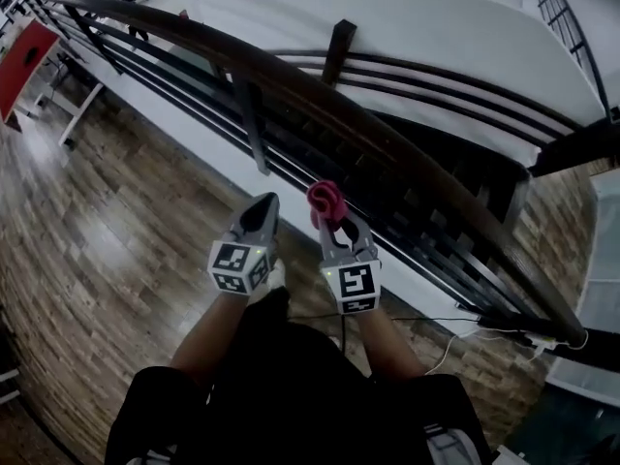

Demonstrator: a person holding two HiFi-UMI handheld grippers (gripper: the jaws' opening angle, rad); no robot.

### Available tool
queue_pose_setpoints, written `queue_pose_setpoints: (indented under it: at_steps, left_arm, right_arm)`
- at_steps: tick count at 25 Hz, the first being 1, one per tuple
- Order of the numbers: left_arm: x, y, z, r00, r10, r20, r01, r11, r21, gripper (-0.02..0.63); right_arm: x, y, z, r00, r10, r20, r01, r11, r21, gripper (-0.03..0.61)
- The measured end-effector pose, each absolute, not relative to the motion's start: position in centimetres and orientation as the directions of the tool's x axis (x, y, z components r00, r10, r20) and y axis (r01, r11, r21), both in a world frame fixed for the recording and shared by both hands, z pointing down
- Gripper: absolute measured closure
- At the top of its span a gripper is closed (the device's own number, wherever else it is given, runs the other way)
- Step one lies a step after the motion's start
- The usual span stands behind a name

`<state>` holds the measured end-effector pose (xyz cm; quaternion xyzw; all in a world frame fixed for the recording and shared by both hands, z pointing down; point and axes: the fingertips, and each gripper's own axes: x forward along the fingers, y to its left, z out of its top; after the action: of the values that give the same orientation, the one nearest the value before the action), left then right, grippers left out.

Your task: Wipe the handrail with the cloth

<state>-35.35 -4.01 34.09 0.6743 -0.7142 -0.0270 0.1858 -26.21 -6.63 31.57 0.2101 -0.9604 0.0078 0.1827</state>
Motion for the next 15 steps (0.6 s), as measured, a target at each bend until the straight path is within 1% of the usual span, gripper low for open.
queue_pose_setpoints:
  at_steps: [3, 5, 10, 15]
  left_arm:
    - [-30.0, -5.2, 32.3, 0.056, -0.982, 0.182, -0.961, -0.004, 0.276, 0.614]
    - [-25.3, -6.7, 31.1, 0.131, -0.980, 0.152, -0.960, -0.087, 0.266, 0.614]
    - [-10.9, -9.6, 29.0, 0.335, -0.936, 0.104, -0.920, -0.302, 0.249, 0.614]
    - [1.0, -9.3, 26.7, 0.463, -0.885, 0.055, -0.865, -0.437, 0.245, 0.614]
  right_arm:
    - [-20.4, -6.6, 30.3, -0.810, -0.483, 0.332, -0.486, 0.870, 0.080, 0.537]
    - [-15.4, -7.3, 29.1, -0.771, -0.557, 0.307, -0.560, 0.824, 0.088, 0.537]
    - [0.2, -8.4, 26.9, -0.616, -0.743, 0.261, -0.745, 0.657, 0.114, 0.537]
    - [13.1, -6.6, 24.8, -0.475, -0.852, 0.223, -0.851, 0.509, 0.131, 0.537]
